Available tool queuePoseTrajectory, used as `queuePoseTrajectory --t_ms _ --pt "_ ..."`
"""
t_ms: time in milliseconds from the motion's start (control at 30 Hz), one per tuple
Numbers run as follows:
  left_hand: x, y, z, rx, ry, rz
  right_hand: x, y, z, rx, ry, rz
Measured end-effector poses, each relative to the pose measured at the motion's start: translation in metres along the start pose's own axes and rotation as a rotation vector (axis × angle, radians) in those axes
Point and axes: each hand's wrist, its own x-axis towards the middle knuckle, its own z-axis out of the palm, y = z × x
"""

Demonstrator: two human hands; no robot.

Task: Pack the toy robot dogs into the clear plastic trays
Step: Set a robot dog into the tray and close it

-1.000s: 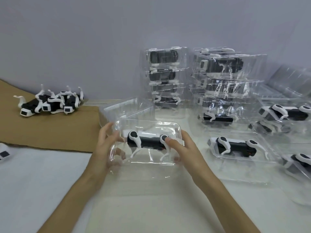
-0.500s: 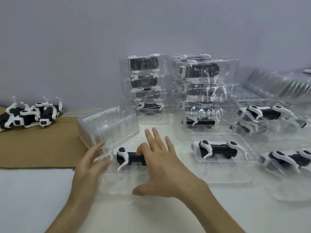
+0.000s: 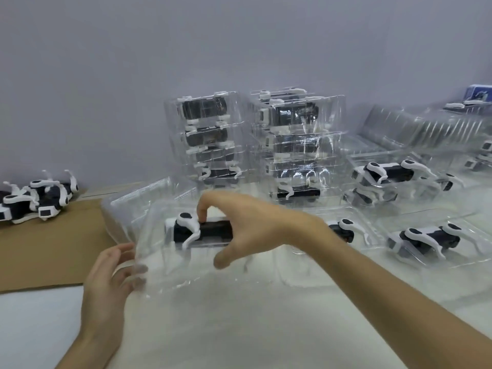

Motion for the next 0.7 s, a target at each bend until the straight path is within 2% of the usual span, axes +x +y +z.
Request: queuePoseTrajectory --t_ms 67,167,433,533,700 --pt "0.001 -0.002 0.001 0.026 -0.008 -0.003 -0.022 -0.001 -0.025 0.059 0.032 -0.011" --pt "0.003 -0.003 0.003 0.075 -0.015 0.013 -0.052 0.008 -0.064 -0.011 0.021 0.036" --pt "0.005 -0.003 0.006 0.157 -0.001 0.011 -0.156 0.073 -0.146 -0.106 0.129 0.347" --pt "0.004 -0.004 0.01 0.162 -0.004 0.015 -0.177 0.11 -0.166 -0.164 0.265 0.512" --pt "-0.001 -0.006 0.011 0.191 0.005 0.027 -0.156 0.182 -0.198 -0.077 0.616 0.779"
